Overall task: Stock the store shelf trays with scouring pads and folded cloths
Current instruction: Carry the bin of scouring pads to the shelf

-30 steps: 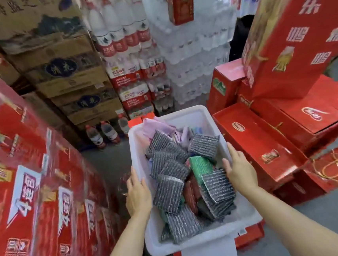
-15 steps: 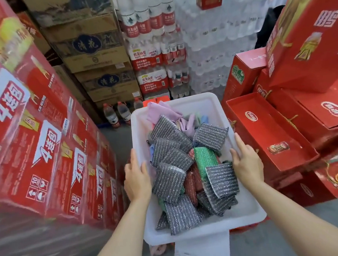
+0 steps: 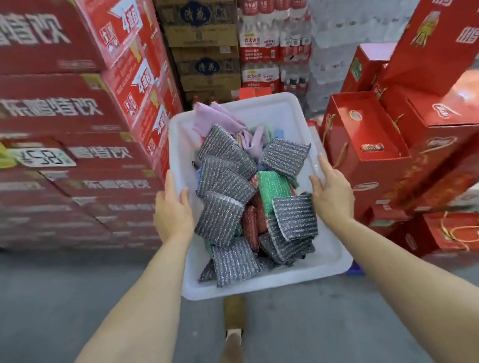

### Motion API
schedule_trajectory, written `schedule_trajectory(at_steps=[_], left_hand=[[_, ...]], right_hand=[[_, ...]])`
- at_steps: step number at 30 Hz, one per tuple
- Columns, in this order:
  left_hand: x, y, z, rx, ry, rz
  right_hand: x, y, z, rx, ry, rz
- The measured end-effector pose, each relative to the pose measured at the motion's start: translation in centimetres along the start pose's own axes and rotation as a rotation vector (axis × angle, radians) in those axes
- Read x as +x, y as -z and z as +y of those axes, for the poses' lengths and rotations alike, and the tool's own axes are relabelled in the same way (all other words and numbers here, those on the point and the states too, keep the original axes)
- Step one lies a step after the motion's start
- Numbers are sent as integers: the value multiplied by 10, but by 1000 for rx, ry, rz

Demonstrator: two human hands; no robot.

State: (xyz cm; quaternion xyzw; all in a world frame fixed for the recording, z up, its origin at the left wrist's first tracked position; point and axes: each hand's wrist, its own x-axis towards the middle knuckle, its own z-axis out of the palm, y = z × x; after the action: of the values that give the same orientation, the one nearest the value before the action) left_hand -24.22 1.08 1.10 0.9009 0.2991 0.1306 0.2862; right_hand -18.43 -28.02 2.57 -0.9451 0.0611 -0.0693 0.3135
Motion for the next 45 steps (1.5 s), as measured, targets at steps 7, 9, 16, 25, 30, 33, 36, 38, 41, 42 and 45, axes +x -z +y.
schedule_trajectory(at_steps=[7, 9, 16, 25, 30, 33, 36, 38, 41, 42, 45], left_hand=[[-64, 78, -58, 9, 123, 119], [-76, 100, -81, 4, 169, 162], [-98, 170, -176, -4, 352, 305], [-62, 271, -282, 34, 553, 488], [-21, 315, -334, 42, 587, 579], [8, 337, -359, 53, 590, 627], [44, 358, -382, 53, 604, 663], [71, 370, -398, 50, 621, 673], [112, 390, -420, 48, 694, 700], [125, 397, -427, 48, 713, 710], [163, 417, -454, 36, 758, 756]], right_hand=[[-64, -6, -44, -12, 110, -156], [-81, -15, -64, -27, 169, -184], [-129, -75, -149, -1, 378, -353], [-160, -175, -309, 27, 642, -474], [-166, -223, -396, 98, 730, -492], [-165, -250, -444, 130, 761, -513], [-157, -283, -495, 161, 799, -541], [-151, -308, -530, 167, 854, -545], [-144, -341, -586, 182, 889, -559], [-141, -352, -604, 179, 897, -569], [-135, -387, -664, 182, 963, -596]])
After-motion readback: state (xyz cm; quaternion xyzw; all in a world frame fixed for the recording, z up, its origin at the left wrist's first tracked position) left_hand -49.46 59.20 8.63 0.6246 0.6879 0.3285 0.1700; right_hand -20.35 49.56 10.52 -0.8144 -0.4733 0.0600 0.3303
